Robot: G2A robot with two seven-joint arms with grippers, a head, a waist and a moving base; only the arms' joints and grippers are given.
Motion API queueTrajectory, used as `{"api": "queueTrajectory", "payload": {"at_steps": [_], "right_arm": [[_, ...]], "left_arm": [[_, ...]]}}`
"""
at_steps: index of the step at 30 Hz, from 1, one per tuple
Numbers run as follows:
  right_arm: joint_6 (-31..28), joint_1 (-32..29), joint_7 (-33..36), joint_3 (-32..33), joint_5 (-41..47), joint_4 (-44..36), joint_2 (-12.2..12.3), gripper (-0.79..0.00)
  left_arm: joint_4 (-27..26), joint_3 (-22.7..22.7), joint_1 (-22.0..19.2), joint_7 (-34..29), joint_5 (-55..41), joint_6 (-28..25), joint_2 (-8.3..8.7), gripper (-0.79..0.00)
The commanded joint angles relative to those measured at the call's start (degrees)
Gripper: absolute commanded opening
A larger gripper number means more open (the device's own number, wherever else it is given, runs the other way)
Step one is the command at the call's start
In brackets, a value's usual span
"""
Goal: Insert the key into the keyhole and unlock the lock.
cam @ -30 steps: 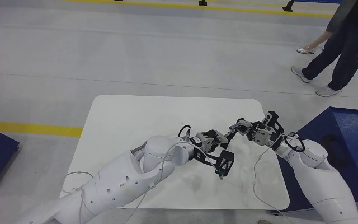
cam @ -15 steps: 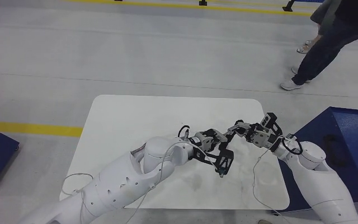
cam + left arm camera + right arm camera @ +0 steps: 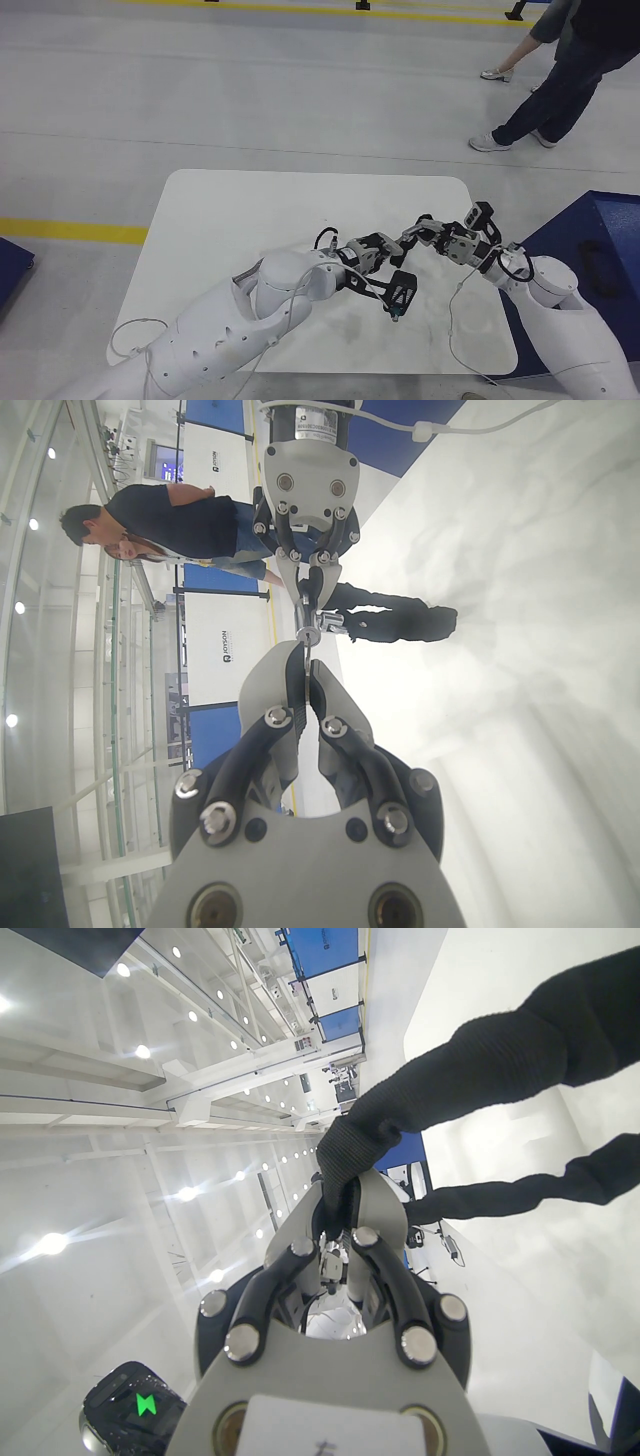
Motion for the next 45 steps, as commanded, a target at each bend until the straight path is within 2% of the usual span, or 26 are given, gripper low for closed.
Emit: {"api": "queueTrajectory", "payload": {"at_steps": [1, 25, 29, 32, 37, 45], "right_arm": [[0.0, -0.1, 0.1, 0.2, -0.1, 0.0, -0.1, -0.785], [1.9, -0.5, 2.4, 1.5, -1.8, -0.9, -0.8, -0.785], [3.9, -0.1, 4.4, 1.5, 0.2, 0.0, -1.0, -0.785], [6.1, 0.7, 7.0, 1.3, 2.1, 1.4, -1.1, -0.785], [7.6, 1.9, 10.0, 1.0, 3.6, 3.6, -1.4, -0.785], [9.2, 3.3, 13.6, 0.5, 5.2, 5.9, -1.8, -0.785]], "left_arm": [[0.2, -0.2, 0.0, 0.2, 0.3, -0.2, -0.16, -0.785], [-0.5, -2.8, 2.2, 2.1, 3.4, -2.3, -1.54, -0.785], [-0.1, -4.1, 3.0, 5.5, 0.9, -2.0, -1.60, -0.785], [0.8, -5.9, 3.6, 12.8, -2.2, -0.8, -1.37, -0.785], [1.9, -8.4, 4.9, 16.2, -2.7, 0.5, -0.87, -0.785], [2.0, -9.3, 5.9, 19.6, -2.7, 0.0, -0.72, -0.785]]}}
